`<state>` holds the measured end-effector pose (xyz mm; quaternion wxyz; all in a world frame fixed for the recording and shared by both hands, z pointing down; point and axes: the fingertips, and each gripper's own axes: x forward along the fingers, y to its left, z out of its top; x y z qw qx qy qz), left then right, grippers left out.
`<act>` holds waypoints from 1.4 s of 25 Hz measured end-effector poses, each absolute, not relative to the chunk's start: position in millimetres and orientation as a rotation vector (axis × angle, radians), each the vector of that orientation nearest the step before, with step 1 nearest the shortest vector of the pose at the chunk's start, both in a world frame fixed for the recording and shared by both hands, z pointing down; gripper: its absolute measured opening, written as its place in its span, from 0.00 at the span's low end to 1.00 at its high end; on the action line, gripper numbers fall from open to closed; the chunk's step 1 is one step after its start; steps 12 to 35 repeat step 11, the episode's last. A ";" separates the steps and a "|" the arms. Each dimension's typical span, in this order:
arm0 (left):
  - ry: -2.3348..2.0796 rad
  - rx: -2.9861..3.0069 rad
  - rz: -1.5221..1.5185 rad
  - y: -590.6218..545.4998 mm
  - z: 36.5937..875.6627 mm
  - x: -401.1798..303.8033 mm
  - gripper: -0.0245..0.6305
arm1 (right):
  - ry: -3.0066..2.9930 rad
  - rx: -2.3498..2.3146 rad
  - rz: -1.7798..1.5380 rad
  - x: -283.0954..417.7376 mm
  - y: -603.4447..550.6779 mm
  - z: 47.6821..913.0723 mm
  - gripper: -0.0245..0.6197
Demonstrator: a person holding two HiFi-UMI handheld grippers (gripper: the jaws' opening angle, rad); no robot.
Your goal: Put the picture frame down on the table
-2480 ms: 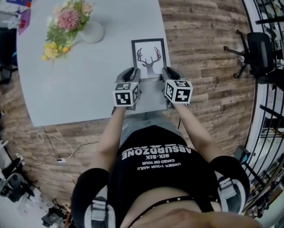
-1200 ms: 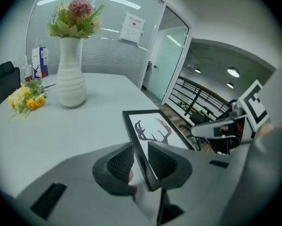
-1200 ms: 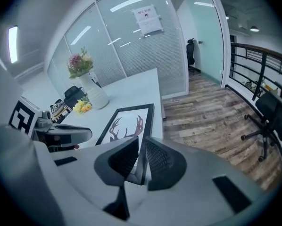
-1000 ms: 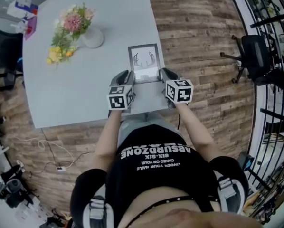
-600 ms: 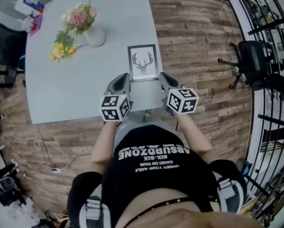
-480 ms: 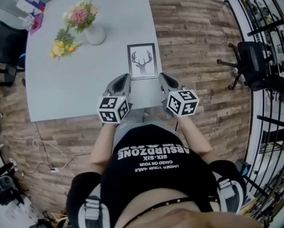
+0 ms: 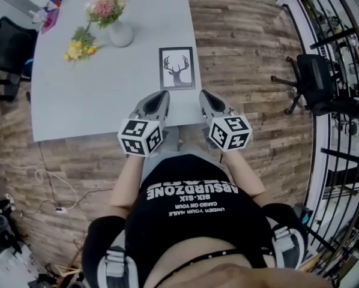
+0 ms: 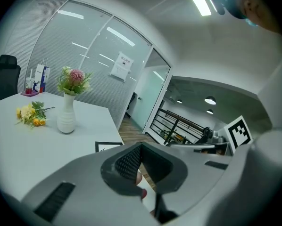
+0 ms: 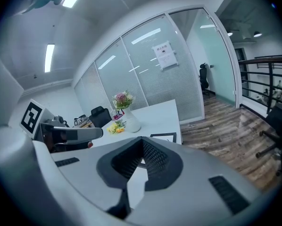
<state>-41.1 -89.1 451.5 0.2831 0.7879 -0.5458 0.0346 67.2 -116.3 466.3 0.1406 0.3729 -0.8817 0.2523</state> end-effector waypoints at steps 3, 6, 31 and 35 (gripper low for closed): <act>-1.453 2.110 0.104 -80.2 452.1 -35.4 0.06 | -2.558 1.069 0.730 67.3 -107.1 463.1 0.06; -1.445 2.103 0.110 -76.5 453.5 -32.2 0.06 | -2.563 1.061 0.729 67.2 -103.2 461.5 0.06; -1.441 2.093 0.130 -75.4 456.0 -30.2 0.06 | -2.551 1.061 0.730 70.6 -102.6 464.1 0.06; -1.441 2.093 0.130 -75.4 456.0 -30.2 0.06 | -2.551 1.061 0.730 70.6 -102.6 464.1 0.06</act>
